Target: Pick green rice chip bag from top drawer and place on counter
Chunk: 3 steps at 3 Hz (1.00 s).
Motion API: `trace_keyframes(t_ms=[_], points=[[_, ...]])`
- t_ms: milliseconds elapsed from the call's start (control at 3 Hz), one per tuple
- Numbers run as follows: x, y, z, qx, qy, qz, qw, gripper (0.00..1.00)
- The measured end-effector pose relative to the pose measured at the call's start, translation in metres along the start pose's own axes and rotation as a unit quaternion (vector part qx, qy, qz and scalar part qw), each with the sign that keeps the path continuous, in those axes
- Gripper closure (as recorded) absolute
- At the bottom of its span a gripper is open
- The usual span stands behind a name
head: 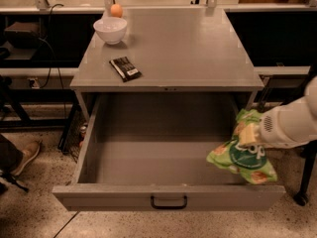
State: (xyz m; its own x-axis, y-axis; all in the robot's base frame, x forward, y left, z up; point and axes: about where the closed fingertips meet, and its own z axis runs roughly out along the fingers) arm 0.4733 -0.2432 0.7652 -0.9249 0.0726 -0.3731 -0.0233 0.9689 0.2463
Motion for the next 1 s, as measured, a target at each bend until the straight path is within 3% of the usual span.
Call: trace_keyframes(t_ms=[333,667,1000], points=[[0.000,-0.002,-0.004,-0.001,-0.004,-0.022,0.9997,1.00],[-0.001,-0.002,-0.005,-0.001,-0.006,-0.023,0.9997,1.00],[-0.047,0.010,-0.048,-0.010,-0.090,-0.050,0.9947,1.00]])
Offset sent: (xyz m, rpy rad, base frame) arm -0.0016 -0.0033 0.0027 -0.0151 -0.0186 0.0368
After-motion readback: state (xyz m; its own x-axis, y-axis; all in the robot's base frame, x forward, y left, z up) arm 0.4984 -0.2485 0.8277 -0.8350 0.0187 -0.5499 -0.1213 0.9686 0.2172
